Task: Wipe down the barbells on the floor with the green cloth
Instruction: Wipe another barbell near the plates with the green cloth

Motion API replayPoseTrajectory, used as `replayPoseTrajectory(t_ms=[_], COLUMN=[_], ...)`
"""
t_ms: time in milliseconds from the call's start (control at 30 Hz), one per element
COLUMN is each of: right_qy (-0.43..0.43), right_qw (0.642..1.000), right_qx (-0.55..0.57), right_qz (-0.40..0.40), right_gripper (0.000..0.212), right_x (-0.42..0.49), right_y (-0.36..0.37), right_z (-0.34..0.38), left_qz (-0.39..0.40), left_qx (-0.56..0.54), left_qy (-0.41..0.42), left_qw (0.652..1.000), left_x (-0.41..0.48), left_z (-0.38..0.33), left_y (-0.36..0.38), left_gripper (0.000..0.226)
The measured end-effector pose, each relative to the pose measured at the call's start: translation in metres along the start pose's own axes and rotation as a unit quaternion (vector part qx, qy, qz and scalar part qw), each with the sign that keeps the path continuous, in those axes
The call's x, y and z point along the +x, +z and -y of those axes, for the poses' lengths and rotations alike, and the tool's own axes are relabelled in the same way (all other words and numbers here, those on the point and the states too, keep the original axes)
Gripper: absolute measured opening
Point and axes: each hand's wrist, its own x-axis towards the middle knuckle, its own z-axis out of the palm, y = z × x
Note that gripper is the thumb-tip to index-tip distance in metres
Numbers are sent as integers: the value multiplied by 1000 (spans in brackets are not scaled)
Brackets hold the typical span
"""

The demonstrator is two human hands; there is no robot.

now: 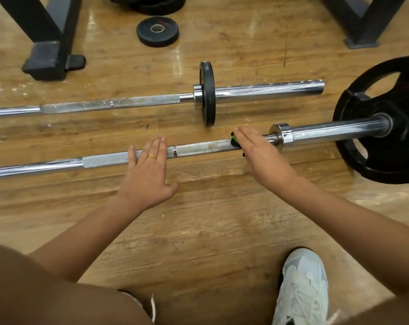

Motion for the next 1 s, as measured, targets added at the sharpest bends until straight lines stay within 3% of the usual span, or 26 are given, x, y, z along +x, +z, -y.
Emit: replayPoseTrajectory(t_ms=[167,333,533,700,900,1000], right_qy=[74,-6,41,-39,19,-37], right_qw=[997,999,998,998,999,997], right_qx=[25,34,35,34,27,33], right_qz=[-21,21,-8,32,35,56], right_gripper=[69,70,66,79,72,73], right_x=[-5,-10,-19,-23,-30,-32], right_y=[-3,6,1,7,-1,3], right_z=[0,15,13,40,28,44], left_qz=[6,10,13,18,36,49], left_qx=[17,21,16,11,-1,11], left_qy=[1,2,-2,-2,10,8], left_qw=[1000,1000,1000,1000,999,999], left_x=[-9,-17,-29,-40,-52,-57], left_z=[-3,-4,-9,-14,-14,-19], left_y=[1,3,6,6,2,2], left_gripper=[109,112,112,112,112,113])
